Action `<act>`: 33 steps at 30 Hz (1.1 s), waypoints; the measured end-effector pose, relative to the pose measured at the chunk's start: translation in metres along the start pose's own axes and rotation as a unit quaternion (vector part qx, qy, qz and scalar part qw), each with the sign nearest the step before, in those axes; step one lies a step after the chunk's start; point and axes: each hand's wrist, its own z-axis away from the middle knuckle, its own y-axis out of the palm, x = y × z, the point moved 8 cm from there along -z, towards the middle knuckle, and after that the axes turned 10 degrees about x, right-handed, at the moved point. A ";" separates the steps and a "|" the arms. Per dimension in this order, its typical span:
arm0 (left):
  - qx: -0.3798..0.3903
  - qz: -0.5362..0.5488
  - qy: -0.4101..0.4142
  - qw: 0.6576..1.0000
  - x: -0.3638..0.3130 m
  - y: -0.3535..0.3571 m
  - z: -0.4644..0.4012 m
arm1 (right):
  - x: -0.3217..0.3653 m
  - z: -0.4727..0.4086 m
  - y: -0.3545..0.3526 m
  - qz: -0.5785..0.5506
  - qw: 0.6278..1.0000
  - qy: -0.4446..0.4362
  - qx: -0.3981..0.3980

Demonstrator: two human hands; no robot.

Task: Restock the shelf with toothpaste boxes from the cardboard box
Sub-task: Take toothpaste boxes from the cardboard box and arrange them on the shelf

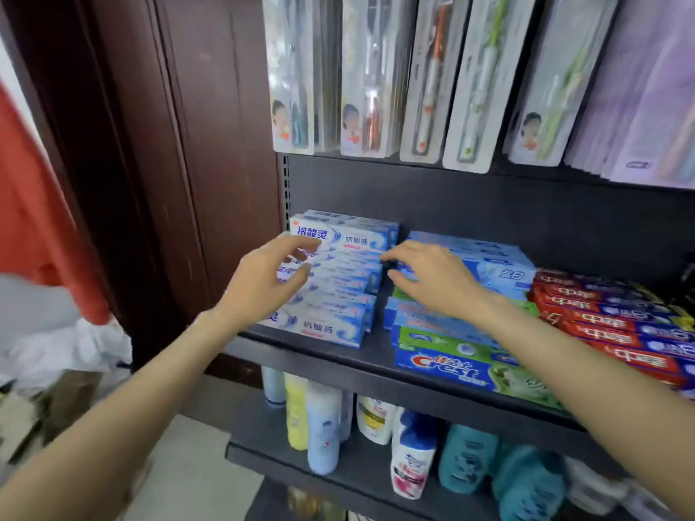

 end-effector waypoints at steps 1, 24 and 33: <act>0.007 0.007 -0.006 1.000 0.020 -0.013 -0.005 | 0.003 -0.011 -0.001 -0.009 1.000 0.009 -0.004; 0.184 0.219 -0.199 0.937 0.196 0.051 -0.124 | -0.040 -0.147 0.056 -0.040 0.940 0.335 0.042; 0.155 0.246 -0.206 0.934 0.206 0.050 -0.124 | -0.053 -0.158 0.072 -0.277 0.892 0.357 0.005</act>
